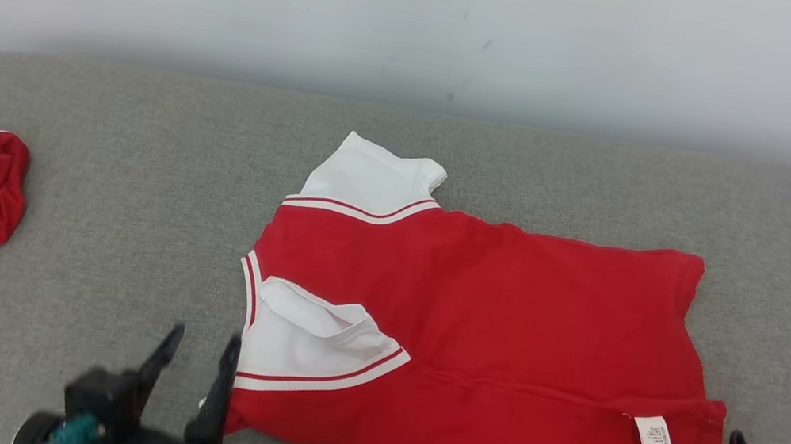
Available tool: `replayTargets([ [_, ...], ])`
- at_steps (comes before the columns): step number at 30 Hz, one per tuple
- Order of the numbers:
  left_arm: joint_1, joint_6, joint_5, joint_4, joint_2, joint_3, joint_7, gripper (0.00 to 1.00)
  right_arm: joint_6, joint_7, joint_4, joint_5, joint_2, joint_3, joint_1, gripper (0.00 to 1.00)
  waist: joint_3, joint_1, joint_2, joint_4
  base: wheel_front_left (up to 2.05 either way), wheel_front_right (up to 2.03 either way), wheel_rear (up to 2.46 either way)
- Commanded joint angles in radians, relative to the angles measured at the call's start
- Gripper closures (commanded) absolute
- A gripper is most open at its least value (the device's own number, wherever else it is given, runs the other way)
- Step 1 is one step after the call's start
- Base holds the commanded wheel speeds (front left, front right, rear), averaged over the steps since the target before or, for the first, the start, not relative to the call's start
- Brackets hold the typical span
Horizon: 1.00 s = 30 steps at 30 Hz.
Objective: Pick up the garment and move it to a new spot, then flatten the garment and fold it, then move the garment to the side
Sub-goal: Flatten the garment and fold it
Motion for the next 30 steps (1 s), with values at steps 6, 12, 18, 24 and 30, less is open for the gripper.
replayTargets([
  [6, 0.094, 0.047, 0.004, -0.010, 0.018, -0.019, 0.076, 0.00, -0.002, 0.073, -0.113, 0.001, 0.048, -0.021, 0.091, 0.00, -0.017, 0.0001, -0.0001, -0.003, 0.00, 0.00, 0.00],
  [12, 0.073, 0.070, -0.026, 0.066, -0.024, -0.021, 0.119, 0.00, -0.002, 0.105, -0.141, 0.003, 0.072, -0.007, 0.112, 0.00, -0.024, 0.0001, -0.0001, -0.015, 0.00, 0.00, 0.00],
  [18, 0.034, 0.092, -0.029, 0.168, -0.051, -0.021, 0.122, 0.00, -0.002, 0.115, -0.138, -0.021, 0.074, -0.005, 0.115, 0.00, -0.020, 0.0001, -0.0001, -0.031, 0.00, 0.00, 0.00],
  [24, -0.008, 0.123, -0.069, 0.276, -0.085, 0.005, 0.159, 0.00, -0.002, 0.132, -0.126, -0.038, 0.066, 0.014, 0.084, 0.00, 0.002, 0.0001, -0.0001, -0.046, 0.00, 0.00, 0.00],
  [30, -0.034, 0.113, -0.070, 0.334, -0.102, -0.014, 0.169, 1.00, -0.002, 0.130, -0.090, -0.062, 0.060, 0.027, 0.034, 0.00, 0.029, 0.0001, -0.0001, -0.049, 0.00, 0.00, 0.00],
])
